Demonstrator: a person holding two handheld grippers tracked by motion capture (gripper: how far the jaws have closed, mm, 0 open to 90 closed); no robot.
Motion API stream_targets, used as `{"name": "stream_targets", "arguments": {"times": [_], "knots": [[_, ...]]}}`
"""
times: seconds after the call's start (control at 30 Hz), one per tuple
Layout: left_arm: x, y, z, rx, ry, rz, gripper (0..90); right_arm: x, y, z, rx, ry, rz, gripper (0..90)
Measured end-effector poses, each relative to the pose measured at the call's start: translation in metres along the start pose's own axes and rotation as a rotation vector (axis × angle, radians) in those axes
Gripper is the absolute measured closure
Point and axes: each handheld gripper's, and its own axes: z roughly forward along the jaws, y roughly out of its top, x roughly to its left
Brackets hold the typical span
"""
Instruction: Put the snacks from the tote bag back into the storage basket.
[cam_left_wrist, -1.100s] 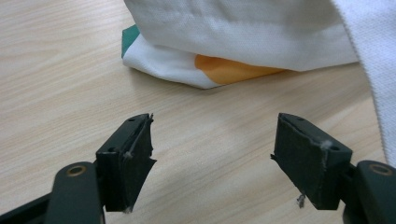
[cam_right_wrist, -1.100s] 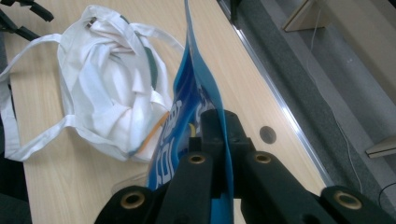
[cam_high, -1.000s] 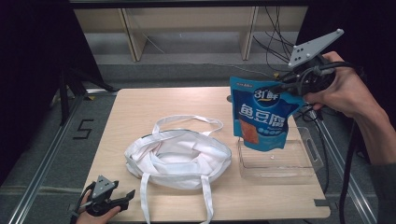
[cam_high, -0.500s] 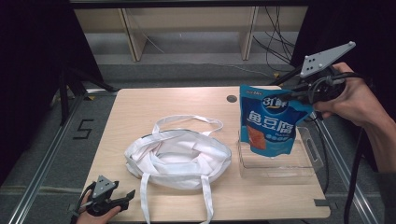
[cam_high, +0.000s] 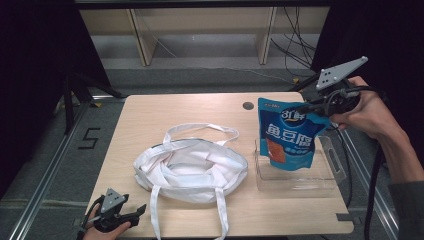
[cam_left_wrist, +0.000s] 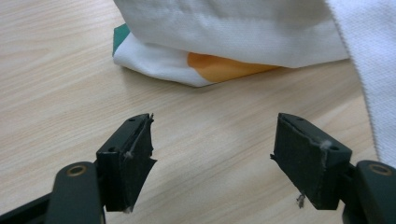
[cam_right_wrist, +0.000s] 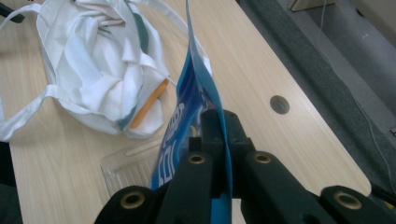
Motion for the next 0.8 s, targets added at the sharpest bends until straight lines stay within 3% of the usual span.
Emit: {"name": "stream_targets", "arguments": {"times": [0.37, 0.4, 0.53, 0.57, 0.6, 0.7, 0.73, 0.8], "knots": [[0.002, 0.000, -0.001, 0.017, 0.003, 0.032, 27.6, -0.010, -0.010, 0.029, 0.009, 0.050, 0.004, 90.0], [0.000, 0.000, 0.000, 0.007, -0.002, 0.006, 27.6, -0.010, -0.011, 0.032, 0.004, 0.050, 0.006, 90.0], [0.001, 0.000, -0.001, 0.018, -0.005, 0.018, 27.6, -0.014, -0.016, 0.040, 0.003, 0.048, 0.010, 90.0], [0.000, 0.000, 0.000, 0.008, -0.010, 0.004, 27.6, -0.016, -0.018, 0.041, 0.010, 0.060, 0.008, 90.0], [0.001, 0.000, 0.000, 0.017, 0.006, 0.013, 27.6, -0.016, -0.020, 0.043, 0.003, 0.054, 0.018, 90.0], [0.000, 0.000, -0.001, 0.023, -0.006, 0.024, 27.7, -0.018, -0.023, 0.042, -0.005, 0.062, 0.020, 90.0], [0.001, 0.000, -0.001, 0.027, -0.007, 0.049, 27.7, -0.019, -0.025, 0.043, -0.011, 0.062, 0.024, 90.0], [-0.001, 0.000, 0.000, 0.009, -0.011, 0.021, 27.8, -0.021, -0.027, 0.042, -0.011, 0.058, 0.024, 90.0]]}}
